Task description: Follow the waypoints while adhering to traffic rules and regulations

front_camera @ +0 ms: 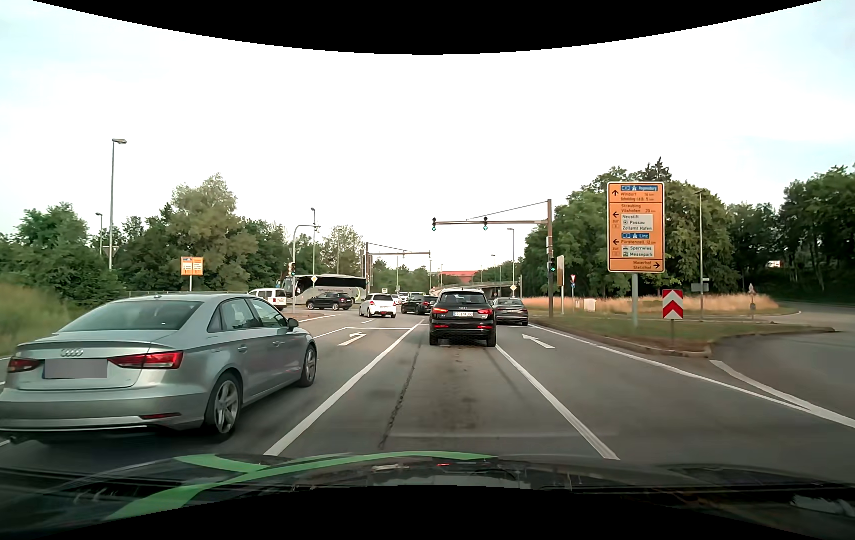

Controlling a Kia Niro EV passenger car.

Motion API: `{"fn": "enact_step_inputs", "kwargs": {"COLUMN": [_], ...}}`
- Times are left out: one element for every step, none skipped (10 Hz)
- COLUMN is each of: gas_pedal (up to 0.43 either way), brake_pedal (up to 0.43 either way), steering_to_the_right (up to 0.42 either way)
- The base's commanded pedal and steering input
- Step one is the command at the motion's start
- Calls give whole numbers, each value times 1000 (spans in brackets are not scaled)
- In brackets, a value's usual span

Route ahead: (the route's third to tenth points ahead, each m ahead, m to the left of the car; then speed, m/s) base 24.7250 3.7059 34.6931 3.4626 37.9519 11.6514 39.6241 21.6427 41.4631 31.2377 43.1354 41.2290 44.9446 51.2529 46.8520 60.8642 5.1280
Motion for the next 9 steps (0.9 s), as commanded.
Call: {"fn": "enact_step_inputs", "kwargs": {"gas_pedal": [79, 79, 79, 87, 87, 87, 87, 87, 87], "brake_pedal": [0, 0, 0, 0, 0, 0, 0, 0, 0], "steering_to_the_right": [-3, -3, -3, -3, -3, -3, -3, -3, -3]}}
